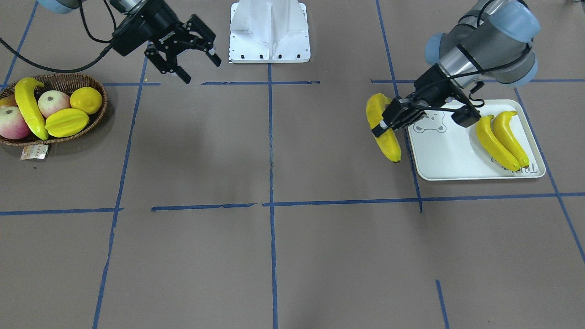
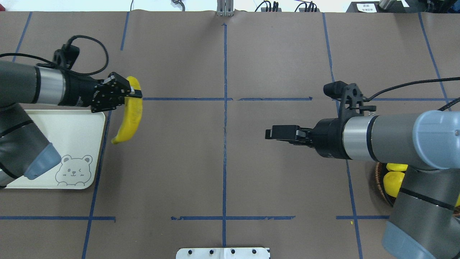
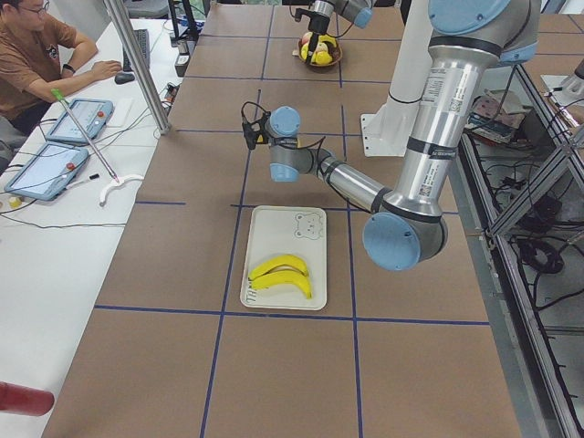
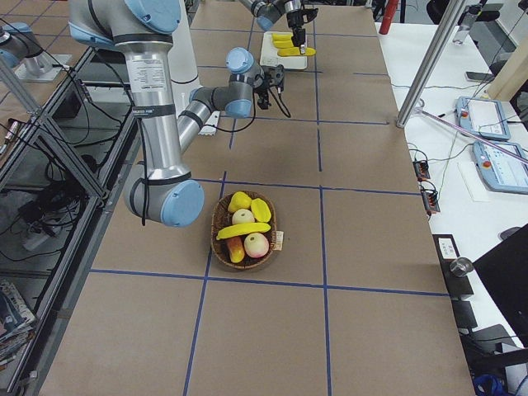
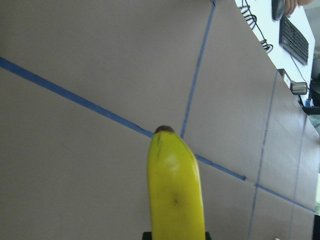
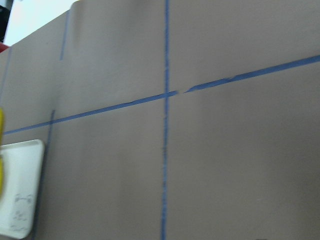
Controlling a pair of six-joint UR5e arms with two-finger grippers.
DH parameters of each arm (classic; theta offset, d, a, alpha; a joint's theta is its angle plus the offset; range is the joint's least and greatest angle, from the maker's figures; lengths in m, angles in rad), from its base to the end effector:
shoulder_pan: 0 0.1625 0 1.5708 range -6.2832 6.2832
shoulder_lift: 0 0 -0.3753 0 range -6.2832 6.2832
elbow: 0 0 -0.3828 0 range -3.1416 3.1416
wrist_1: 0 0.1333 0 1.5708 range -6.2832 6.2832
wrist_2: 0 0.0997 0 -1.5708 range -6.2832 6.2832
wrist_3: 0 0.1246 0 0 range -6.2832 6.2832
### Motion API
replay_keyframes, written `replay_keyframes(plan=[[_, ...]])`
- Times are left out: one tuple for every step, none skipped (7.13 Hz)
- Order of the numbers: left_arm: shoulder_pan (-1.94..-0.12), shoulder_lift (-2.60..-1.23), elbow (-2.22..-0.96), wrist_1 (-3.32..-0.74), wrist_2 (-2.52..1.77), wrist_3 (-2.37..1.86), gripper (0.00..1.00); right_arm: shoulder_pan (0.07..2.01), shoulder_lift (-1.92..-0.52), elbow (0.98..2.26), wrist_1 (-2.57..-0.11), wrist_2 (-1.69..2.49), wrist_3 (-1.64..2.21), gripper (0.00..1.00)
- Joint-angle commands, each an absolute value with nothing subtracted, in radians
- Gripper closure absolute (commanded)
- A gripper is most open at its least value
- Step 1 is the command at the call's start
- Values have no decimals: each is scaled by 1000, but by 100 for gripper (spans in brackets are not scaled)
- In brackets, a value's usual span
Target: Transfer all bananas from basket to plate
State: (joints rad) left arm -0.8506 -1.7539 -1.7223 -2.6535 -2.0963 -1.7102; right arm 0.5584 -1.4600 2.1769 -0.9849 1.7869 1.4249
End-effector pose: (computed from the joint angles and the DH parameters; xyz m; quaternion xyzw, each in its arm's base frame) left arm 0.3106 -0.4614 0.3238 0.0339 0.6578 -0.1995 0.7255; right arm -0.3454 -0.3414 0.2201 0.1274 -0.5954 0.0979 0.7872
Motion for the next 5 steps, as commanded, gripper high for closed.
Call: replay_keyframes(plan=[[-870, -1594, -1733, -2587, -2033, -1539, 100, 641, -1650, 2178, -1023, 1787, 1268, 0], [-859, -1533, -1733, -2544, -2001, -1514, 100, 658, -1666, 2177, -1064, 1799, 1243, 0], [-859, -1472, -1733, -2540, -1953, -1450, 100, 670, -1660, 2180, -1101, 1819, 1243, 0], [-858, -1447, -1727, -2539, -1948, -1434, 100, 701, -1661, 2181, -1114, 1868, 1243, 0], [-856, -1444, -1711, -2539, -1927, -1431, 100, 722, -1664, 2181, -1112, 1885, 1243, 0]])
